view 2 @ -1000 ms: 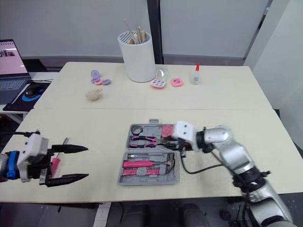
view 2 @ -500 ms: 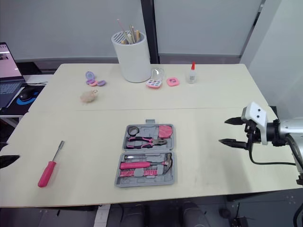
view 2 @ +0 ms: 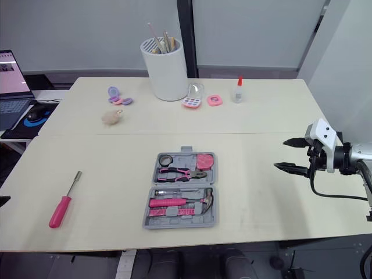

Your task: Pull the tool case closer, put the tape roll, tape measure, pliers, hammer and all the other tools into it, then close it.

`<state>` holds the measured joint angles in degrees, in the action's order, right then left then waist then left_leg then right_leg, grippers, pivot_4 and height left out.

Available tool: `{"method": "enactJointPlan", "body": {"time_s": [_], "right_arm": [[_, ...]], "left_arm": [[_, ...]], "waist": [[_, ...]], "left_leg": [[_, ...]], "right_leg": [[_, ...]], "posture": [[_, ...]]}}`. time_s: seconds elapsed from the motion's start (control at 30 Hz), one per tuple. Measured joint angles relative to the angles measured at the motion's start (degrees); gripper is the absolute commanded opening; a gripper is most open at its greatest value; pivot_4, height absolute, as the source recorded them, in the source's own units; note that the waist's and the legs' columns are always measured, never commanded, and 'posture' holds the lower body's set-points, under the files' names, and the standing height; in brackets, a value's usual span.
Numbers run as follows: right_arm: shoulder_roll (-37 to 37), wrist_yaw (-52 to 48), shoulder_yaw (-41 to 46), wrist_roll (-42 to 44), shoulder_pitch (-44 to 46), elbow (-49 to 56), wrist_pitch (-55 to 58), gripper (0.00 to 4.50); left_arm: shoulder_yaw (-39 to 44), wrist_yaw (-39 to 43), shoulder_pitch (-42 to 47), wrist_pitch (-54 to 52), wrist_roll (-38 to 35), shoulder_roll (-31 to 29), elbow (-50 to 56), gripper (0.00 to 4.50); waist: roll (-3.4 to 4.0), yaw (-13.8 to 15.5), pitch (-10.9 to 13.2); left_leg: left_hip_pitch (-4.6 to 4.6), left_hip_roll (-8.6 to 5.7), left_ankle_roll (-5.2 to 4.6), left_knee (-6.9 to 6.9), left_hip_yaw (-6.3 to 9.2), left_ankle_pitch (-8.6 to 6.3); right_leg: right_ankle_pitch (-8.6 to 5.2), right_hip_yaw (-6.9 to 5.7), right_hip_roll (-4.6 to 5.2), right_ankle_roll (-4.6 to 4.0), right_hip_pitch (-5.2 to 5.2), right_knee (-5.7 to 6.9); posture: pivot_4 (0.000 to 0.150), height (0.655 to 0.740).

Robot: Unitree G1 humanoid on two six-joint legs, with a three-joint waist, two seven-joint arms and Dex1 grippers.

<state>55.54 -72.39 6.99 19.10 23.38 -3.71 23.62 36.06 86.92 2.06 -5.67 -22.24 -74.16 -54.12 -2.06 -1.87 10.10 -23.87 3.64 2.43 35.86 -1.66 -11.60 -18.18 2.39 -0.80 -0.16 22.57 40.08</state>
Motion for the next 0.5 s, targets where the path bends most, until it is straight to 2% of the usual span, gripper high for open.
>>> {"method": "enactJointPlan", "body": {"time_s": [0.3, 0.5], "right_arm": [[0.0, 0.54, -1.55, -0.47, -0.8, -0.07, -0.51, 4.49], [-2.73, 2.39, -2.81, -1.43, 2.81, -0.02, -1.98, 4.49]], "left_arm": [[-0.27, -0.25, 0.05, 1.05, 0.68, 0.0, -0.51, 4.5], [0.64, -2.34, -2.44, 0.01, 0.26, 0.64, 2.0, 4.5]], "waist": [[0.0, -0.01, 0.0], [0.0, -0.3, 0.0]], "left_leg": [[0.0, 0.0, 0.0, 0.0, -0.04, 0.0], [0.01, 0.02, 0.0, 0.0, -0.08, 0.0]], "right_leg": [[0.0, 0.0, 0.0, 0.0, 0.05, 0.06], [0.0, 0.03, 0.0, 0.0, 0.07, 0.13]], "posture": [[0.15, 0.74], [0.15, 0.74]]}}
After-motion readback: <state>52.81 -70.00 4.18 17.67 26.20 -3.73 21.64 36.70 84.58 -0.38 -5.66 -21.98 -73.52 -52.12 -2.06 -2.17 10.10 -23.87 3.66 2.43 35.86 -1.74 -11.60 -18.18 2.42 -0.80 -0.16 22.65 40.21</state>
